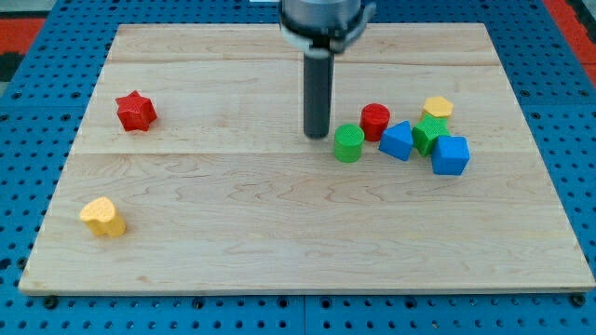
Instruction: Push the red star into the green circle
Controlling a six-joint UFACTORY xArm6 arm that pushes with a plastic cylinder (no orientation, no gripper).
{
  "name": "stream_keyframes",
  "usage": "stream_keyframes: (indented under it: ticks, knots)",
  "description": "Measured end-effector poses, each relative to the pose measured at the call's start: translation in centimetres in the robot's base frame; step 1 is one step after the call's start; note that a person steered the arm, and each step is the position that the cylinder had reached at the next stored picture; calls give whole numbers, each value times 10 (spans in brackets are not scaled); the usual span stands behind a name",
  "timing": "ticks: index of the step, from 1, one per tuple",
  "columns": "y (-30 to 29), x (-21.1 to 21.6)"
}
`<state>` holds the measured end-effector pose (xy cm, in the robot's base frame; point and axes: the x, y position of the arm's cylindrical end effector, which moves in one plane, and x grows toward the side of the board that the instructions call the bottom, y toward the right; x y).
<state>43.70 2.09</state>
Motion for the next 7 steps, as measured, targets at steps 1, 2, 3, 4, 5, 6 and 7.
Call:
stream_keyframes:
  ticks: [1, 2, 3, 4, 5, 6, 7]
  knots:
    - [32, 6]
    - [73, 4]
    - [-8, -8]
    - [30, -53]
    - [108, -55]
    - [72, -61]
    - [5, -122]
